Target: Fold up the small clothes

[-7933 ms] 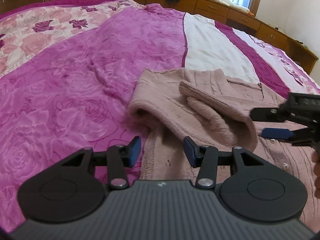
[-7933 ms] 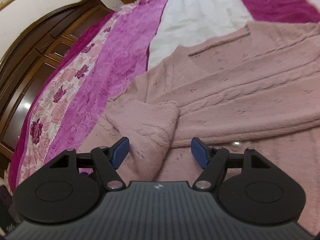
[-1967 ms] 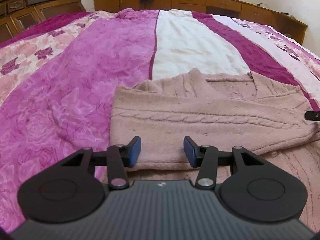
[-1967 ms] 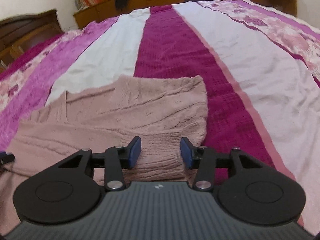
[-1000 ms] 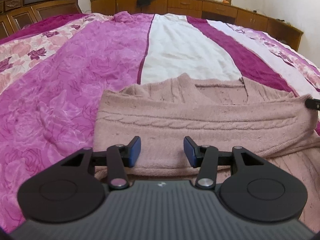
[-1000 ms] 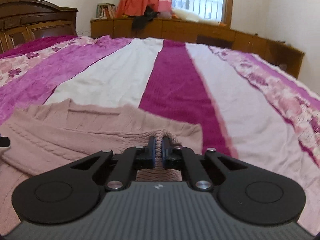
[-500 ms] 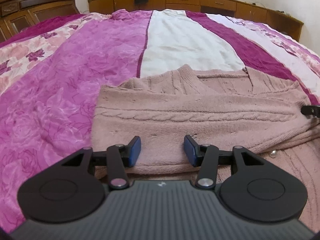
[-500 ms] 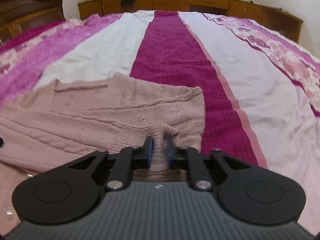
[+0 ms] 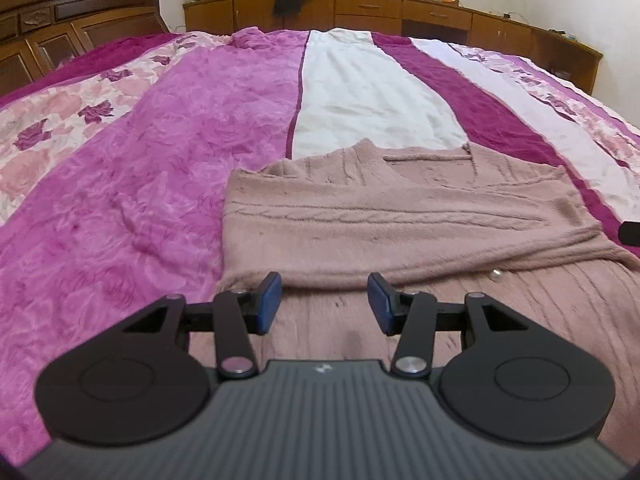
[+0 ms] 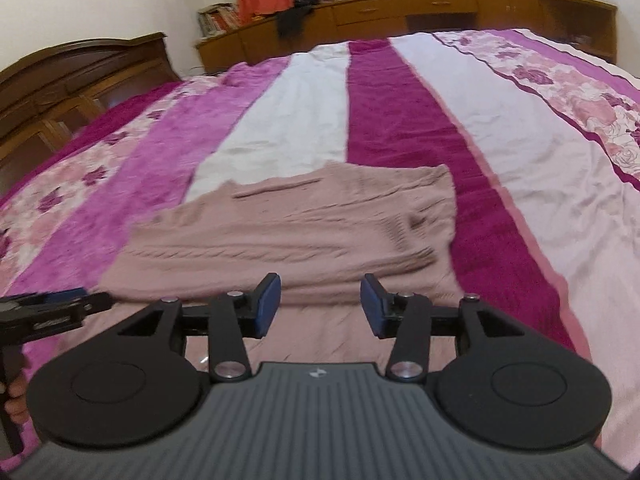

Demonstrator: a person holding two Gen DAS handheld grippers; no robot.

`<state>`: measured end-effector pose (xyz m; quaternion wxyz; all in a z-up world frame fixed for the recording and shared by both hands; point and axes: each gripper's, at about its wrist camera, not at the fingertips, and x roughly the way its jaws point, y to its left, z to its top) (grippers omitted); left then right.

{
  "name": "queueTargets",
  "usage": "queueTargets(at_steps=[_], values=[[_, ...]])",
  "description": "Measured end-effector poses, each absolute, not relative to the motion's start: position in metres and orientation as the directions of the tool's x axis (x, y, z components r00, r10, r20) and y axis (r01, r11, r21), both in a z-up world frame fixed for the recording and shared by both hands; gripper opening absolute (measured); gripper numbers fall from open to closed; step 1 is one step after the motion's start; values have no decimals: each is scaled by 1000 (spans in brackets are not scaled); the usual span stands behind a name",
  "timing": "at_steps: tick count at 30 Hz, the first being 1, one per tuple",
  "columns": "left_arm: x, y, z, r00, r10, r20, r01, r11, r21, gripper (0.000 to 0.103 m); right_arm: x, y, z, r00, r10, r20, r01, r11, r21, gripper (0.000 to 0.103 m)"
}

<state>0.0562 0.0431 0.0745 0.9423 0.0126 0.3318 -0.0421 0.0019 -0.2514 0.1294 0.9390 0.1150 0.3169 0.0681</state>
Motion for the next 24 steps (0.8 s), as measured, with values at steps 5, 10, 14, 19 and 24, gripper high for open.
queueTargets(at_steps=[5,10,14,19,24], values=[[30,45,85,770,-93,-631,95,995,-31,49,-39,-236,139,771,234,-592,-104,964,246,58],[8,45,88,750,-111,-652,97,994,-57,50,-73,-224,136,743,261,-616,-145,962,232,58],[-9,42,87,735,-120,-667,111,992,-56,52,-90,-215,126,731,237,-640,-162,971,175,58],[-28,36,83,738,-112,-665,127,992,-26,77,-106,-206,112,703,244,-668,-189,970,155,58],[-42,34,77,718,-119,-685,130,991,-36,77,-119,-194,100,689,226,-688,-229,969,89,59]])
